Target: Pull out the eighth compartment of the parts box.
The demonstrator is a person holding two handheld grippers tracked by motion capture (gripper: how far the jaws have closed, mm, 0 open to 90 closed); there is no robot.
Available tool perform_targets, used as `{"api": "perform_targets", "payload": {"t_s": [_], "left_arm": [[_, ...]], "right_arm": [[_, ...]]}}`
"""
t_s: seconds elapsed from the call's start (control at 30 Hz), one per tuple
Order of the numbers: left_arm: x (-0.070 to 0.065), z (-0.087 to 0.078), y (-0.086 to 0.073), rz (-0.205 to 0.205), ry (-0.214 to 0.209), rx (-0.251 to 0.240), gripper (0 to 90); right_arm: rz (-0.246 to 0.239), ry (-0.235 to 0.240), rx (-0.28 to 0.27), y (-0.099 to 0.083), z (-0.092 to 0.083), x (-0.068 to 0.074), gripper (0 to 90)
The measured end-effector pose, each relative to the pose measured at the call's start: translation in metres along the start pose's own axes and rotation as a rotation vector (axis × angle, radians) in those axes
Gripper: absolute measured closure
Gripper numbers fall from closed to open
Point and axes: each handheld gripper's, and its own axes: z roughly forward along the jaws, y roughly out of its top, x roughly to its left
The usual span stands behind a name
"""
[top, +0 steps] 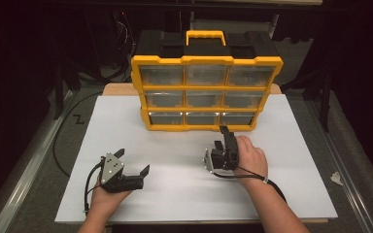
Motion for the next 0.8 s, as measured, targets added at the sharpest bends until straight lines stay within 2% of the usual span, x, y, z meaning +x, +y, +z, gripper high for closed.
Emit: {"api": "perform_targets", "payload": {"t_s": [0.2,0.33,0.4,0.8], "left_arm": [[0.001,0.0,0.0,-0.001,-0.001,0.0,0.5],[0.0,0.0,0.0,0.0,-0.004,0.001,0.5],[0.0,0.0,0.0,-0.002,-0.007,0.0,0.6],[0.001,0.0,0.0,-0.004,-0.011,-0.002,0.5]], "right_arm": [[-0.009,-0.007,-0.007,0.01,0.009,-0.001,36.6],[0.0,-0.004,-0.003,0.016,0.015,-0.002,40.3],[-0.013,-0.007,-0.005,0.019,0.019,-0.005,43.1],[-0.03,-0.021,0.004,0.028,0.033,-0.012,54.0]]}}
